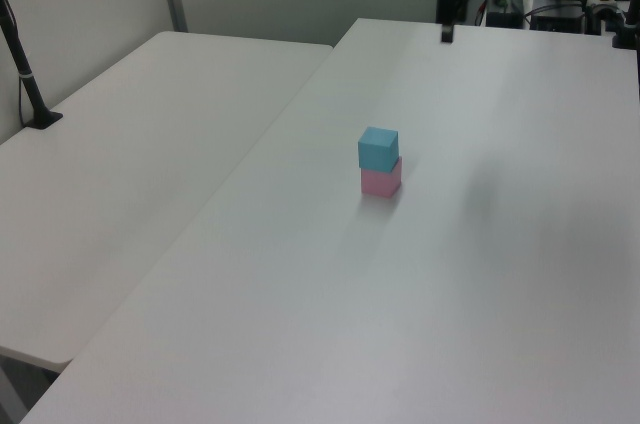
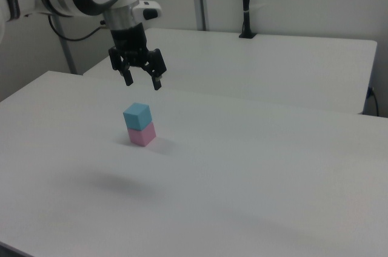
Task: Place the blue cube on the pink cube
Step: 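Open the gripper and raise it away from the stacked cubes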
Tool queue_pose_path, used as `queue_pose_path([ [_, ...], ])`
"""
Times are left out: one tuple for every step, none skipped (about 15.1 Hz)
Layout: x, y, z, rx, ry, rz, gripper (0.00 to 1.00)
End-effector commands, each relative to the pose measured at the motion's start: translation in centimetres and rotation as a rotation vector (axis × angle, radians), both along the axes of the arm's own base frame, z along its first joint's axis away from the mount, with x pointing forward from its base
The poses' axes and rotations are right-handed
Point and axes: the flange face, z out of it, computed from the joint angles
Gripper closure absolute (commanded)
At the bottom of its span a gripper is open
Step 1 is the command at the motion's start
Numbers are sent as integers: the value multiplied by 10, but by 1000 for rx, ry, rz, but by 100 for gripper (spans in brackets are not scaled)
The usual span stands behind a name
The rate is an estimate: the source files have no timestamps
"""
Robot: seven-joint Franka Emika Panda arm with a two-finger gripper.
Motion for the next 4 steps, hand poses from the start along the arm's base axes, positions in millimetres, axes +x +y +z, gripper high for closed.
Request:
queue_pose_path([
  [-24,-22,14,28,26,-26,0],
  [-25,-24,14,29,29,-29,0],
  [-25,-25,15,29,27,-35,0],
  [-25,-25,15,29,27,-43,0],
])
